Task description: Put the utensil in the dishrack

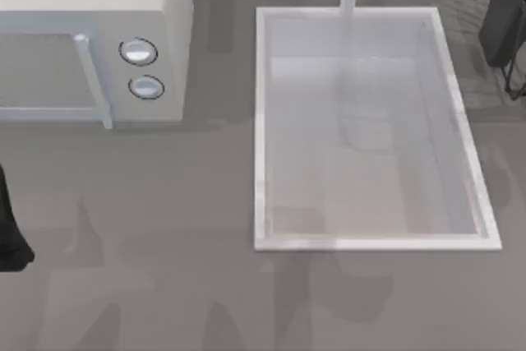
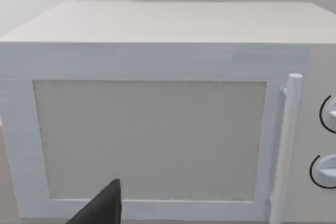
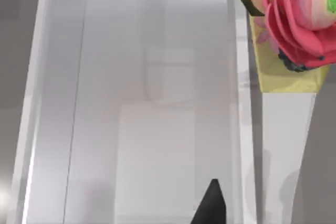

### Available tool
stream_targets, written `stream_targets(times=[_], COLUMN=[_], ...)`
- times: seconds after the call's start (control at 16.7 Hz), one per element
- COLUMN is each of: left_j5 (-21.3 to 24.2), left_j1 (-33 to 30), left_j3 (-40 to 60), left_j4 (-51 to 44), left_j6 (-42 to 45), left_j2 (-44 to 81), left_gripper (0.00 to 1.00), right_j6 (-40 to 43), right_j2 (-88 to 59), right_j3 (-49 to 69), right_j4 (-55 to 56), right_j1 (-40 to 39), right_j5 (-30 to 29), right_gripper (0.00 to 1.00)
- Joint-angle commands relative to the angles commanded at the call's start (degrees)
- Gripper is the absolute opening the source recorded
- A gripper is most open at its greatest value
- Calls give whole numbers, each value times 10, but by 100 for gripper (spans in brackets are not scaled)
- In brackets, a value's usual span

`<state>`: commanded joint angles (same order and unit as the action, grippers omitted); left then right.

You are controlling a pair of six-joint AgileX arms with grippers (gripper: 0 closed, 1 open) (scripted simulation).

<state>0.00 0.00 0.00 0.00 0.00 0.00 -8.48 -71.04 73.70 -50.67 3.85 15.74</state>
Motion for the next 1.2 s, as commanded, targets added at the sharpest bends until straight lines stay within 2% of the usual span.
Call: stream_targets(times=[0.36,0.6,0.9,1.2], left_j5=[0,0,0,0], left_j1=[0,0,0,0], left_j3=[0,0,0,0], left_j4=[0,0,0,0], left_j6=[0,0,0,0], left_j2=[0,0,0,0], left_gripper=[100,100,100,100], right_j6=[52,72,75,73], right_j2=[88,135,143,103], right_j3=[-55,-77,-80,-79], right_j4=[301,406,422,460], right_j1=[217,309,324,312], right_j5=[129,185,196,180], right_gripper=[0,0,0,0])
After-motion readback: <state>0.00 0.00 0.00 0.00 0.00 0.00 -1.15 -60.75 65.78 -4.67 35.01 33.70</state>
